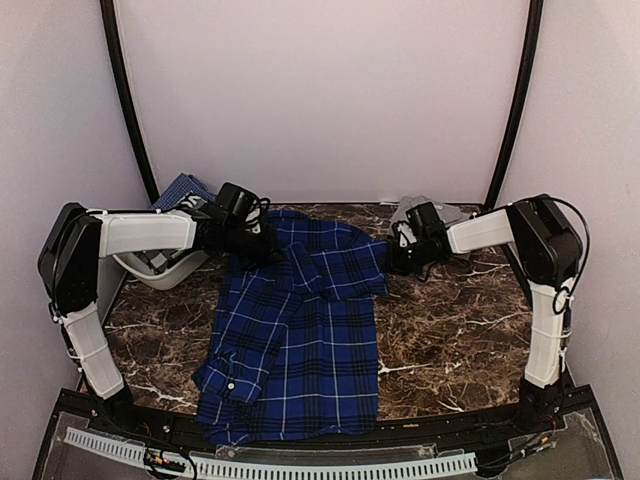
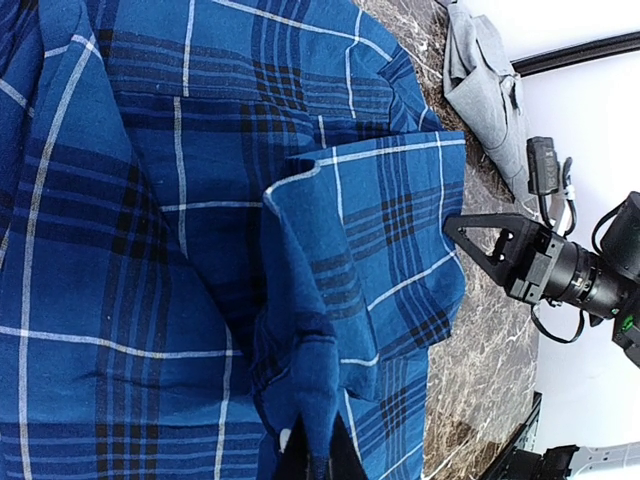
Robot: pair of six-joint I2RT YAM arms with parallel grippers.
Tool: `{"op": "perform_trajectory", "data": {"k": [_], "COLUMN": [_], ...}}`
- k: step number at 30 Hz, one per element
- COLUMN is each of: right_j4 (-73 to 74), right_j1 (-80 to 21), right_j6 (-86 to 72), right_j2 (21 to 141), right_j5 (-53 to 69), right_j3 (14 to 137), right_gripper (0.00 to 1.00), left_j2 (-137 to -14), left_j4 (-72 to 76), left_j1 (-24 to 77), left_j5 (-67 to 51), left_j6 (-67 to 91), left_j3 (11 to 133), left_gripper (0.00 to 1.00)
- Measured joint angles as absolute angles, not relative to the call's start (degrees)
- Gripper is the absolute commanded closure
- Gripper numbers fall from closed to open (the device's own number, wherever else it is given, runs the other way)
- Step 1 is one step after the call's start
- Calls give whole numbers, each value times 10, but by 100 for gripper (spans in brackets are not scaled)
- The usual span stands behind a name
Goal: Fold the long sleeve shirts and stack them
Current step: Move the right arm to the center of the board with the 1/3-folded shirt, then pick up the corner of the shirt from the center of the board.
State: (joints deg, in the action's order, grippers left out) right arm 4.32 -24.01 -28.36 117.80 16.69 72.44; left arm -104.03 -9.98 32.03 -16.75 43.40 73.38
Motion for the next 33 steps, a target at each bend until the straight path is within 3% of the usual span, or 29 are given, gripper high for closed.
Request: {"op": "perform_trajectory", "data": {"k": [11,18,21,33], "right_j4": [105,129,135,155], "right_j1": [-189,-176,-183,-305], "right_j6": [-257,-237,-229,-255], "right_j2": [1223,1222,1193,929], "right_j5": [163,167,169,121], "right_j3": [828,855,822,584], "right_gripper": [100,66,62,63], "left_j2": [-1075,-1106,-1107,-1106], "left_j4": [-94,-110,-129,-194], "left_j1": [331,331,331,311], "left_j5": [-169,-165,-160,-167], "left_j6": [441,437,426,370], "left_j3": [771,841,875,983], "left_gripper": [100,100,100,98]}}
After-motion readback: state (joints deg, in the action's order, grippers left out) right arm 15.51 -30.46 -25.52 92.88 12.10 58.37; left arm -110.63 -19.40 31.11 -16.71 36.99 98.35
